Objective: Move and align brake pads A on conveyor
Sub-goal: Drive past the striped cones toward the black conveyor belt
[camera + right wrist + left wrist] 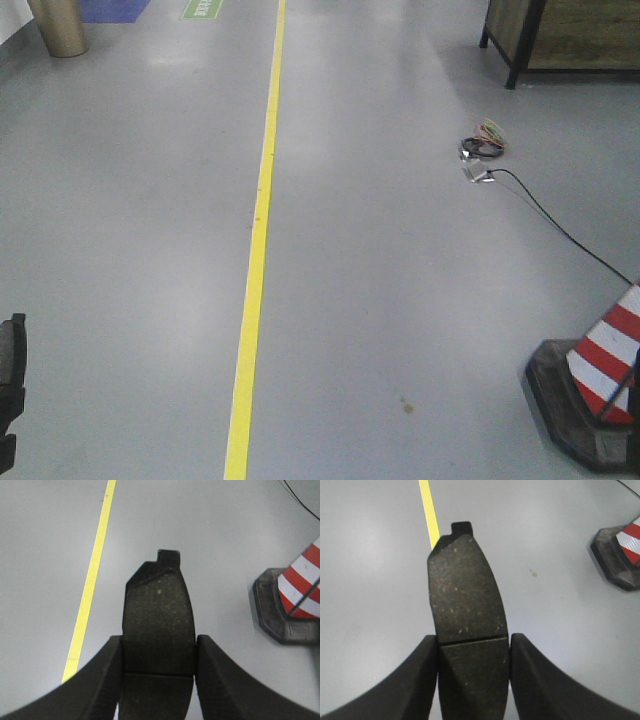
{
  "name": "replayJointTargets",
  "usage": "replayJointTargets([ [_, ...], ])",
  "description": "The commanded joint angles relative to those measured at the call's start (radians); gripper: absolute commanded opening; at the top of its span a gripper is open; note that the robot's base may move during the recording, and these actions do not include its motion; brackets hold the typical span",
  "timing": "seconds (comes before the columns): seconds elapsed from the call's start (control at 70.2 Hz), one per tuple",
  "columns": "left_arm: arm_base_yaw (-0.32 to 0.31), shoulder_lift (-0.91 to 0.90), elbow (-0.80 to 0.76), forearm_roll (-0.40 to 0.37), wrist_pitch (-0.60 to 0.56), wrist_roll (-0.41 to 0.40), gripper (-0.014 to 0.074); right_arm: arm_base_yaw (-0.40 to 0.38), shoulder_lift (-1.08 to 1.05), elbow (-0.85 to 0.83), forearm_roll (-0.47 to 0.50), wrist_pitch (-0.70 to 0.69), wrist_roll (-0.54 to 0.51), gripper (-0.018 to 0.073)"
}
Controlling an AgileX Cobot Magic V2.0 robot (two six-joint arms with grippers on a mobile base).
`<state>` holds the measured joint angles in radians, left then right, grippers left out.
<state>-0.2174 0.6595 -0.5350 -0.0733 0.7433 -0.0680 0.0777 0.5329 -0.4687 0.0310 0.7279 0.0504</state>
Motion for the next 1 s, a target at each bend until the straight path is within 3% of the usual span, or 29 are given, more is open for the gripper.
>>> replayJointTargets([
  [0.0, -0.003, 0.001, -0.025, -0.008, -0.079, -0.006, -0.0008, -0.004, 0.004, -0.029, -0.003, -0.081, -0.004, -0.0002],
  [0.983, -0.003, 0.001, -0.025, -0.008, -0.079, -0.006, -0.0008, -0.004, 0.004, -0.029, -0.003, -0.081, -0.004, -0.0002],
])
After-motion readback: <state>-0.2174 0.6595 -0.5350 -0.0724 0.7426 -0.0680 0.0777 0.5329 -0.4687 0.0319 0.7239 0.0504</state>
